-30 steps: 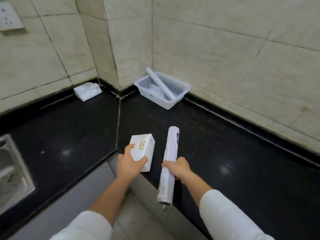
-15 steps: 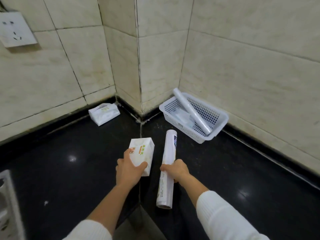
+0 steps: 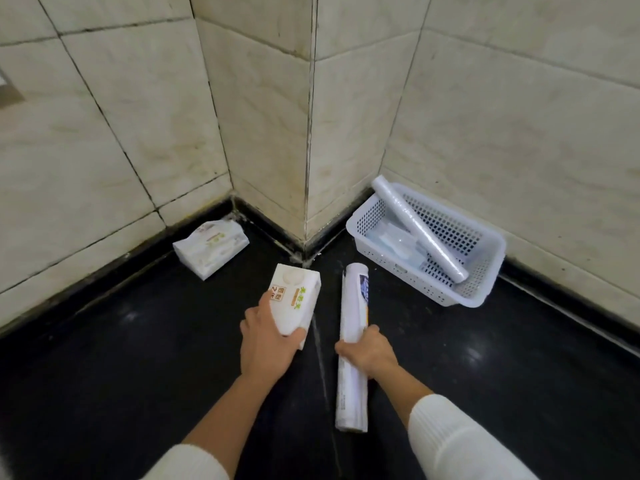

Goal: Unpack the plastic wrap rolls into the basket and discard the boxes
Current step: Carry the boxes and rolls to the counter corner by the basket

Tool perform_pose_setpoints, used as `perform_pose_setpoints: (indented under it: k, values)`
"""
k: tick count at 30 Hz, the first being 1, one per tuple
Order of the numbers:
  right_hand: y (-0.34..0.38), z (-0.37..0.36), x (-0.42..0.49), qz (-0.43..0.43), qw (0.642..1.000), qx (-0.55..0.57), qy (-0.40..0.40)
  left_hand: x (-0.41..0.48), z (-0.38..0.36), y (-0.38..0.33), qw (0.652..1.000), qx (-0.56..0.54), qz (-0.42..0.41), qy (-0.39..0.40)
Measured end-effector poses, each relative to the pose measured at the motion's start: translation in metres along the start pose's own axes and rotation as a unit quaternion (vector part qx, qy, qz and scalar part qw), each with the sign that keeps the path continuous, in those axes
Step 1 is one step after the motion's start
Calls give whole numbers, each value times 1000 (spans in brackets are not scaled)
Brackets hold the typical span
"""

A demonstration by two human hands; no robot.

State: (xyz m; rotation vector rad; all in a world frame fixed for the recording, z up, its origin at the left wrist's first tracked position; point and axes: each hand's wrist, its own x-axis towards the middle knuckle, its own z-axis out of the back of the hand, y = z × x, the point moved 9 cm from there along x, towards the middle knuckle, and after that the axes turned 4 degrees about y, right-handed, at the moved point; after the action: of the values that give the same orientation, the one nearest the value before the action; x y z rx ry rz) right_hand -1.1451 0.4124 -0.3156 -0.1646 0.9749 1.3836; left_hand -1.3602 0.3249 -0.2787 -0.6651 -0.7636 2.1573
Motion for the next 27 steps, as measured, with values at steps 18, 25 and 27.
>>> perform_pose_setpoints:
  k: [18, 25, 27]
  values:
    - [9, 5, 5, -8, 997, -6, -75, 123, 74, 40, 981, 187, -43, 4]
    - [8, 14, -10, 22, 996, 24, -87, 83, 39, -8, 980, 172, -103, 6]
    - [-1, 22, -17, 26, 994, 37, -101, 58, 9, -34, 978, 151, -139, 30]
